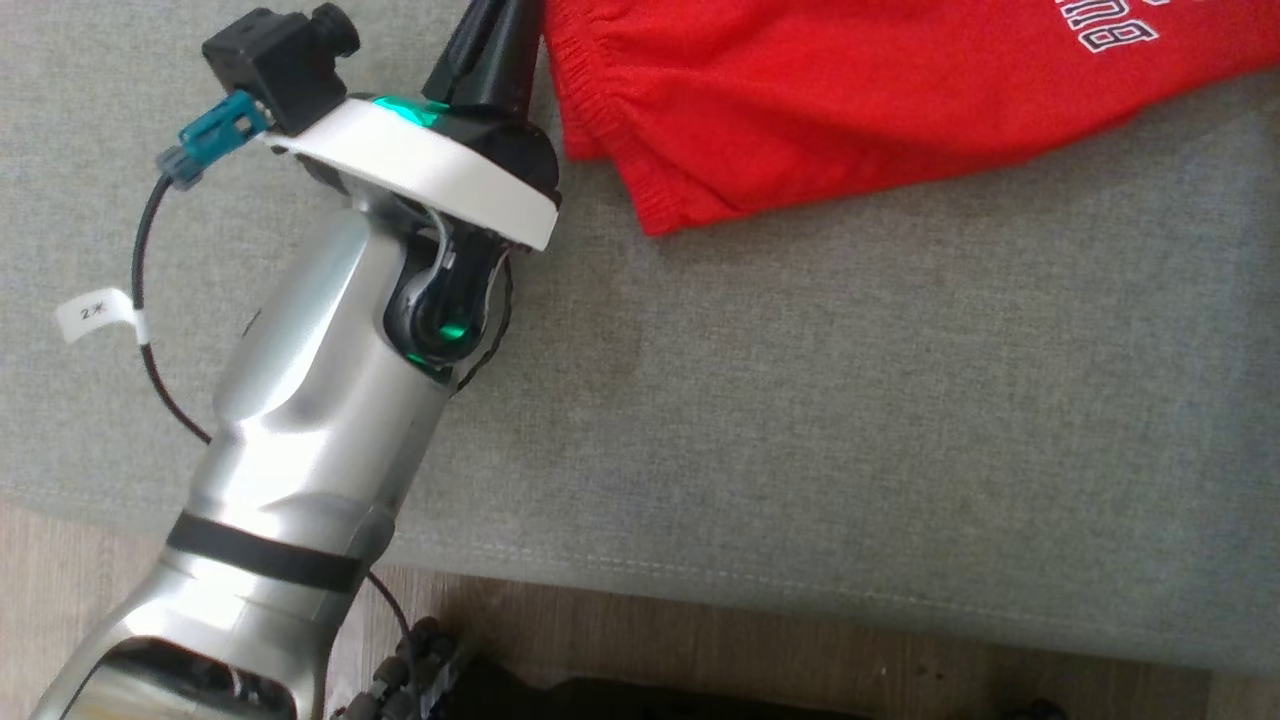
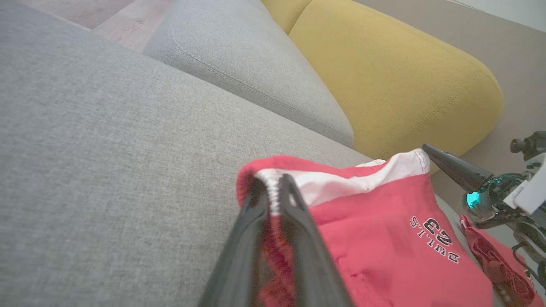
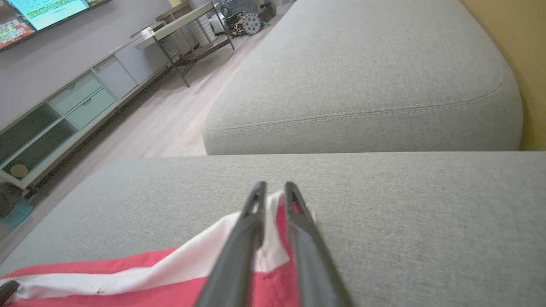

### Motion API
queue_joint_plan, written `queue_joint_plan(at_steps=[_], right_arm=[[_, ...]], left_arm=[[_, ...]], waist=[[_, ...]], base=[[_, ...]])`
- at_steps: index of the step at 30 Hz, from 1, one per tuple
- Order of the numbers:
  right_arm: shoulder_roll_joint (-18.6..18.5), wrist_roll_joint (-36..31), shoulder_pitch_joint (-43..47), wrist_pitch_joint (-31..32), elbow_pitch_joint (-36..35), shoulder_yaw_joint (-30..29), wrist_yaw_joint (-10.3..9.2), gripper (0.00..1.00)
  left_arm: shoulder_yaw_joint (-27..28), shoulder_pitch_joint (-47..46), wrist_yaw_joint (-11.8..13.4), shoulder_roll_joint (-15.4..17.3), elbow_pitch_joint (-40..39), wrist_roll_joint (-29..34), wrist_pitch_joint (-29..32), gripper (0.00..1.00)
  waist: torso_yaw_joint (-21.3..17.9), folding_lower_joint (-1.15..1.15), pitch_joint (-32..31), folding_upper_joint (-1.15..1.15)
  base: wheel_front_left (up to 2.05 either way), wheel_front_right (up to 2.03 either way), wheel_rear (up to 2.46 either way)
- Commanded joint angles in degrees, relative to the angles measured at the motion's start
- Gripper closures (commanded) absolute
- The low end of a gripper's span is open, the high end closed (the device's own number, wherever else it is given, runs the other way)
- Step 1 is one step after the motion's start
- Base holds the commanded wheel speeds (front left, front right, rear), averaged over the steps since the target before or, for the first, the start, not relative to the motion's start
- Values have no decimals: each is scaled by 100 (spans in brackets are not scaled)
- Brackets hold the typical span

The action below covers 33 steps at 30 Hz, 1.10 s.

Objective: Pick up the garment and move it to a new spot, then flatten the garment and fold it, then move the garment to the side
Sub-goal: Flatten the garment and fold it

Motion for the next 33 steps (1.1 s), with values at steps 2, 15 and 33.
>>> queue_joint_plan(at_steps=[2, 15, 33], right_arm=[[27, 177, -88, -278, -52, 68, 36, 0], [-325, 295, 906, -996, 460, 438, 36, 0], [47, -356, 665, -419, 2583, 485, 36, 100]], left_arm=[[167, 104, 7, 82, 34, 91, -18, 0], [1422, 1722, 560, -48, -2215, 2740, -19, 0], [1246, 3022, 892, -128, -3288, 3439, -19, 0]], waist=[[-11, 0, -23, 0], [-26, 0, -593, 0], [580, 0, -886, 0]], base=[[0, 0, 0], [0, 0, 0], [0, 0, 0]])
